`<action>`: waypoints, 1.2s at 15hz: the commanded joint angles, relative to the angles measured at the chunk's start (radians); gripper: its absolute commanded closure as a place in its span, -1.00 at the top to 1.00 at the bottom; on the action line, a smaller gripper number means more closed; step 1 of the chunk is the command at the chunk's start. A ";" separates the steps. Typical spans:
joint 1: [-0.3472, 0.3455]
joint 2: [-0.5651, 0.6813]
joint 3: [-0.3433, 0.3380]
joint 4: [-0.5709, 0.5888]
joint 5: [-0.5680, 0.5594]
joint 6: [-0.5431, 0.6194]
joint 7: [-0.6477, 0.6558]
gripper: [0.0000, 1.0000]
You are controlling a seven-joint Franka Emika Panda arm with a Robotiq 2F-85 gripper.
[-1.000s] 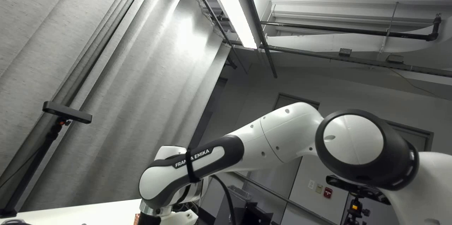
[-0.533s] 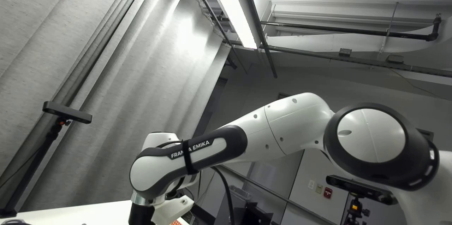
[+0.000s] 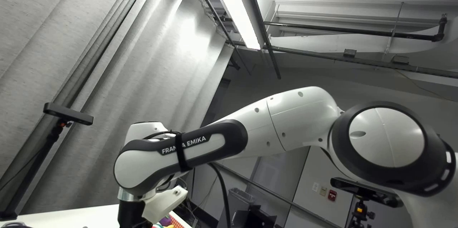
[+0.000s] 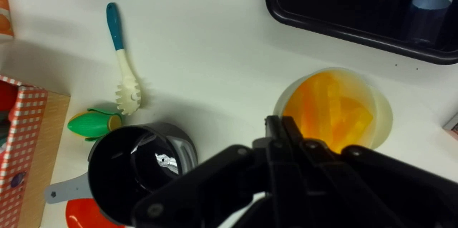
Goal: Pick up the bowl on the right and pout its contents in the bowl on the left.
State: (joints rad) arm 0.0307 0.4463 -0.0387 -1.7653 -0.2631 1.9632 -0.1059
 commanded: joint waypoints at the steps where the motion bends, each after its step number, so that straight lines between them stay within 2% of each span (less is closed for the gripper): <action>1: 0.024 0.031 0.002 0.053 -0.045 -0.062 0.032 -0.98; 12: 0.075 0.111 -0.003 0.096 -0.076 -0.086 0.124 -0.98; 18: 0.120 0.162 -0.010 0.148 -0.137 -0.181 0.201 -0.98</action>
State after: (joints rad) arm 0.1195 0.5679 -0.0393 -1.6819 -0.3555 1.8615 0.0471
